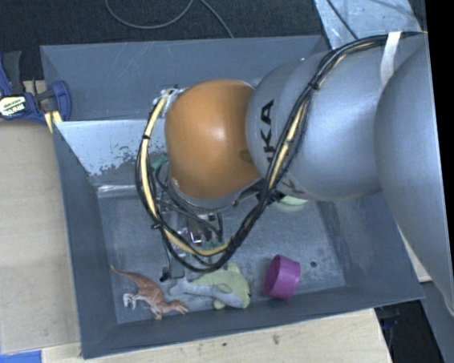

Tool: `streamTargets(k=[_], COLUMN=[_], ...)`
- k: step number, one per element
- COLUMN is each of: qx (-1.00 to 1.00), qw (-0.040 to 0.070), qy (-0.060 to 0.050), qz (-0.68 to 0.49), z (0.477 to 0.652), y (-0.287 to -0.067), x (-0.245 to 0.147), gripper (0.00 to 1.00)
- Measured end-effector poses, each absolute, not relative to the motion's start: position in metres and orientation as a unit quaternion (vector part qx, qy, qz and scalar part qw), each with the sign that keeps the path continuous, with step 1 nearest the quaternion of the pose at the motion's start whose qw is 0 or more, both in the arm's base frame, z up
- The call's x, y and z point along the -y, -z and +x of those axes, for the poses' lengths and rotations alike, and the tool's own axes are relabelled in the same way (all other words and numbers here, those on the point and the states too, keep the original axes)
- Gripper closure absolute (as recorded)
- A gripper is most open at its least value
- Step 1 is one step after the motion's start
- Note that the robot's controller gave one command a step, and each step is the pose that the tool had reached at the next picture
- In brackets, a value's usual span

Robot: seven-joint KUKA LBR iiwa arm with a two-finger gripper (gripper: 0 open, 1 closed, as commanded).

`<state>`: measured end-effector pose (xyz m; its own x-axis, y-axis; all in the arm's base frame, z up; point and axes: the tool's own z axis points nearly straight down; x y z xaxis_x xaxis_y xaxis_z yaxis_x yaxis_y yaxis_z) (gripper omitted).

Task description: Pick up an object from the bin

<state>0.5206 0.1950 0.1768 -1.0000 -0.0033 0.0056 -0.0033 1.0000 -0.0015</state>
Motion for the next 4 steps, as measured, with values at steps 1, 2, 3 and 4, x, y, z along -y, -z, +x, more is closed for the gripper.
streamTargets(k=[1,2,3,4], qx=[1.000,0.998,0.995,0.983], qw=[-0.001,-0.002,0.001,-0.001], qy=[0.001,0.001,-0.001,0.000], qz=[0.000,0.068,0.103,0.184], z=[0.523,0.508,0.482,0.492], y=[-0.182,-0.133,-0.134,-0.154], x=[-0.194,-0.172,-0.129,-0.137], gripper=[0.00,0.00,0.00,0.00])
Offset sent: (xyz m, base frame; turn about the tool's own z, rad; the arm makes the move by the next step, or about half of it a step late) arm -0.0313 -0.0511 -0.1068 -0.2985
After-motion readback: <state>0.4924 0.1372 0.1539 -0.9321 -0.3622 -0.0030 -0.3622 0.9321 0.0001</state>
